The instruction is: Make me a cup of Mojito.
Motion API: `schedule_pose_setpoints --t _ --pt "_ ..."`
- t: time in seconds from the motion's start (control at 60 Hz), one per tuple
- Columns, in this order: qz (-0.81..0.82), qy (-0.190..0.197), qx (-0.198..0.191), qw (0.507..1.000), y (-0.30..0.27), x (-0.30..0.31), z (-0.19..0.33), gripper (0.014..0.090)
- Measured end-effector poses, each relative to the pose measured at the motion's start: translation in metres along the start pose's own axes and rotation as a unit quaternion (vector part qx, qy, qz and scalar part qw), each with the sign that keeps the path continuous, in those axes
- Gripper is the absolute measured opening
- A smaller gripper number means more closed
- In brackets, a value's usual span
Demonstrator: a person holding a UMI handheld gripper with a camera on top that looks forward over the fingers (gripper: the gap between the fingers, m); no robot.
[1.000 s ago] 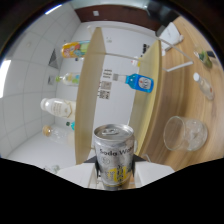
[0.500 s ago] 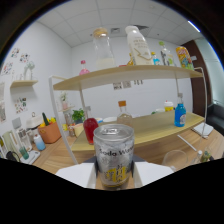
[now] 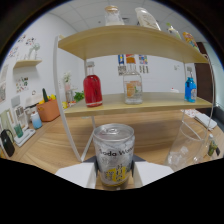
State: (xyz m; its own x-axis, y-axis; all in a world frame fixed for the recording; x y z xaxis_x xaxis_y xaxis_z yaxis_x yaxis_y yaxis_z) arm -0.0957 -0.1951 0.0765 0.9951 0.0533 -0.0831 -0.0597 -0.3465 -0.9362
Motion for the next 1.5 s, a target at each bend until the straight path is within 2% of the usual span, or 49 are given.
schedule_pose_setpoints --t 0.35,0.433,0.5,0.517,0.633,0.767,0.883,0.95,1.267,1.5 --pt "-0.029 -0.004 -0.008 1.0 0.01 -0.003 -0.009 0.0556" --pt "-0.014 -0.001 -0.016 1.0 0.01 0.0 -0.011 0.0647" --pt "-0.01 0.0 -0.022 1.0 0.006 0.001 -0.015 0.0844" --pt "-0.009 0.0 -0.025 1.0 0.005 0.001 -0.017 0.0862" --pt "-0.004 -0.025 -0.05 0.998 -0.005 -0.016 -0.042 0.0855" --pt "-0.044 -0.014 -0.044 0.998 -0.029 -0.016 -0.081 0.0858" --pt "-0.04 -0.011 -0.056 0.998 -0.044 -0.005 -0.113 0.0862" --pt "-0.039 0.003 -0.073 0.997 -0.046 0.011 -0.128 0.0864" --pt "-0.04 0.054 -0.106 0.992 -0.039 0.093 -0.176 0.0864" --pt "-0.04 0.057 -0.135 0.988 -0.017 0.115 -0.185 0.0859"
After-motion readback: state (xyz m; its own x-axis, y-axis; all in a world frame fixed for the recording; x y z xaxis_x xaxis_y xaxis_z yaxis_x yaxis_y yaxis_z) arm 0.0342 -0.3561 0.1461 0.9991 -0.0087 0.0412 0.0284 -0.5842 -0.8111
